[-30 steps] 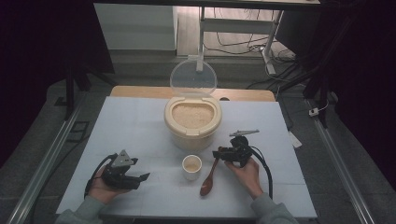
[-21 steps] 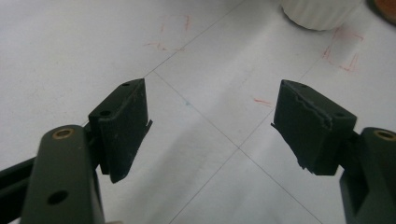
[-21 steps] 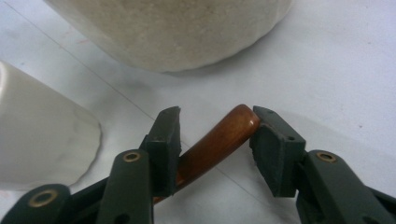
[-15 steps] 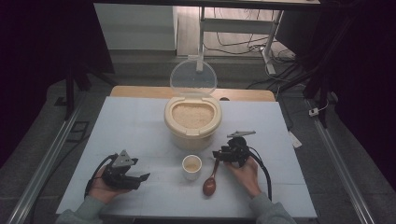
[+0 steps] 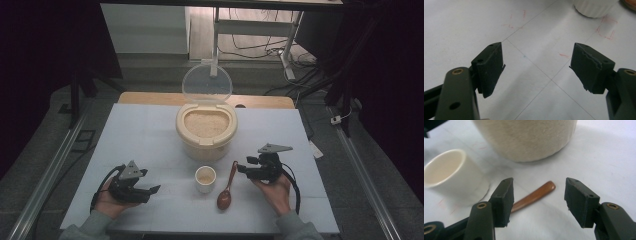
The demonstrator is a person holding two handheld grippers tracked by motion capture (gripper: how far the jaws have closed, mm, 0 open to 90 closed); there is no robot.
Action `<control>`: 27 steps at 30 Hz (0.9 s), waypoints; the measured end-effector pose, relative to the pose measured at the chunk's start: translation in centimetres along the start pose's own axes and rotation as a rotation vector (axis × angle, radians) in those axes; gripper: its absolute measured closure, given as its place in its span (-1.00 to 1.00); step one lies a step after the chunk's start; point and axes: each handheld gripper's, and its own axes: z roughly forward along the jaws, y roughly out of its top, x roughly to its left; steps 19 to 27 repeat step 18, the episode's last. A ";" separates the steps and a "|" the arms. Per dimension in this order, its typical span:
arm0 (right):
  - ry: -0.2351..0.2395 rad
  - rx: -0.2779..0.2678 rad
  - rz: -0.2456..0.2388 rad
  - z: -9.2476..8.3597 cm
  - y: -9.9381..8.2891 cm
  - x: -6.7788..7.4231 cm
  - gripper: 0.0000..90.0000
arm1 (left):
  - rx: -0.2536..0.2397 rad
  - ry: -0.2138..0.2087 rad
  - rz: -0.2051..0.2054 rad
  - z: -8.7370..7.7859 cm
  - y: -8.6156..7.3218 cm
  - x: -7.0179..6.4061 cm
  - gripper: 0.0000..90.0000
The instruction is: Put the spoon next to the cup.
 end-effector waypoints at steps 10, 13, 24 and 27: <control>0.021 -0.066 -0.054 -5.1 -3.0 -0.6 -0.17 | -0.017 0.005 -0.009 -0.2 0.0 0.0 -0.44; 0.019 -0.073 -0.070 -6.0 -3.4 -0.7 -0.17 | -0.023 0.004 -0.013 -0.3 0.0 0.0 -0.44; 0.013 -0.077 -0.081 -6.4 -3.7 -0.8 -0.17 | -0.020 0.000 -0.011 -0.2 0.1 0.0 -0.45; 0.013 -0.077 -0.081 -6.4 -3.7 -0.8 -0.17 | -0.020 0.000 -0.011 -0.2 0.1 0.0 -0.45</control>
